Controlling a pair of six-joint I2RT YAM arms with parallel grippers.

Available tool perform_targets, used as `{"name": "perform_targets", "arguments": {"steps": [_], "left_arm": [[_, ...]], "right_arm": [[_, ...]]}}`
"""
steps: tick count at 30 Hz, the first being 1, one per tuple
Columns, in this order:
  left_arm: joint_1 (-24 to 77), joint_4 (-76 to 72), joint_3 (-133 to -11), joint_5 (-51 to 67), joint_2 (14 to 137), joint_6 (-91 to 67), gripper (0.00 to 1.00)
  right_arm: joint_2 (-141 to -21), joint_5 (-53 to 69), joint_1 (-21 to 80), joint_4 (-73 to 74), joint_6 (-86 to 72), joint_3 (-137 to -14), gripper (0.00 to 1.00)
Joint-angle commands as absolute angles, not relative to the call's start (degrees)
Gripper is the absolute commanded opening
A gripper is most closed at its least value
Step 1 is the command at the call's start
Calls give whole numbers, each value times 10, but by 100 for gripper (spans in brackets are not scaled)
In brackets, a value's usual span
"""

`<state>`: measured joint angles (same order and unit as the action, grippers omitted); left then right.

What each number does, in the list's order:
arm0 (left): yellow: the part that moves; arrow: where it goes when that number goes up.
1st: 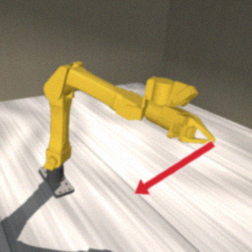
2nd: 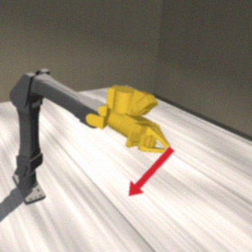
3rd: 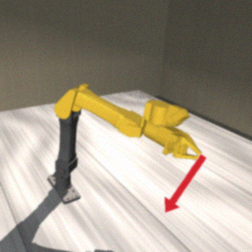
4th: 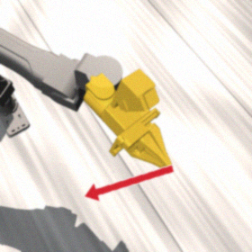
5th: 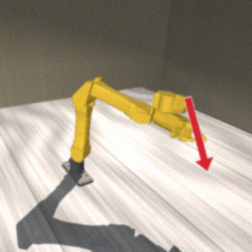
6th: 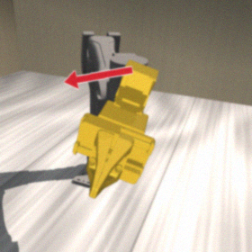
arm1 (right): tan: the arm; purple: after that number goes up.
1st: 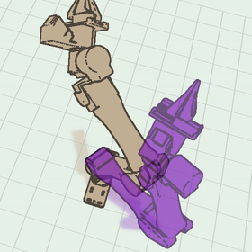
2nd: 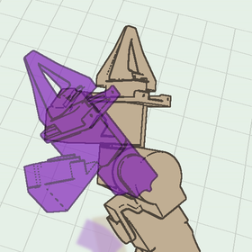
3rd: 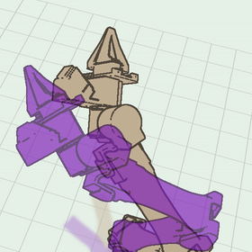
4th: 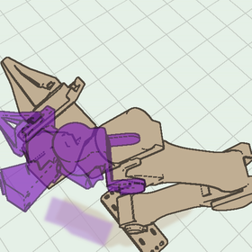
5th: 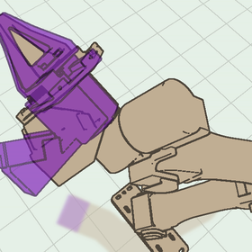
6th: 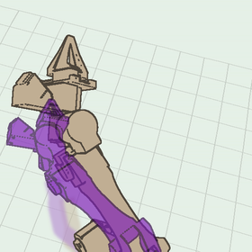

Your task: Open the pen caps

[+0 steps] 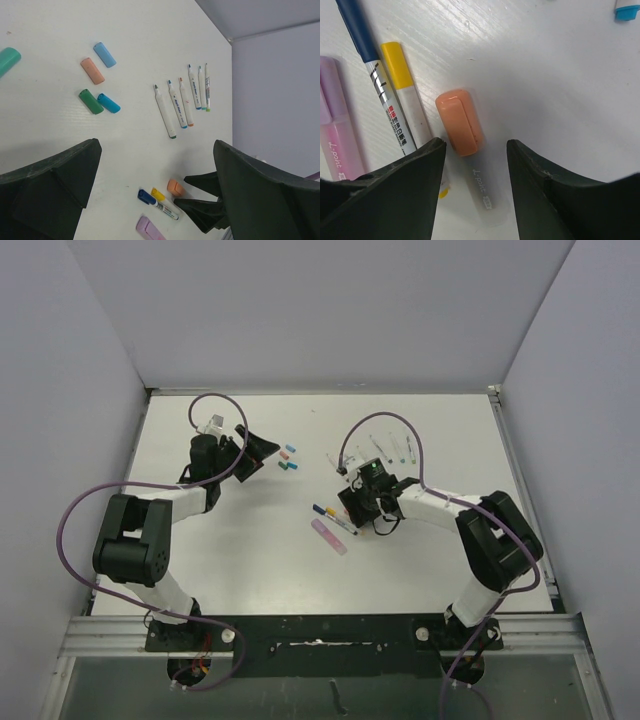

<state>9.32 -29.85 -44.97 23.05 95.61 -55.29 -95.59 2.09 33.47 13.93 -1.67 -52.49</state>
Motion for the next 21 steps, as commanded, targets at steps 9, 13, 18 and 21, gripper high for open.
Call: {"name": "perform_targets", "arguments": {"steps": [9, 13, 18, 21], "left_arm": [[95, -335, -457, 244, 936, -556, 98], [97, -334, -463, 249, 934, -559, 98], [116, -328, -466, 245, 930, -568, 98], [145, -325, -473, 239, 934, -572, 98]], "right_arm": [[-990, 3, 348, 161, -21, -551, 43], [-994, -3, 350, 164, -14, -564, 24], [-984, -18, 350, 139, 6, -597, 12], [-978, -10, 350, 118, 16, -628, 12]]}}
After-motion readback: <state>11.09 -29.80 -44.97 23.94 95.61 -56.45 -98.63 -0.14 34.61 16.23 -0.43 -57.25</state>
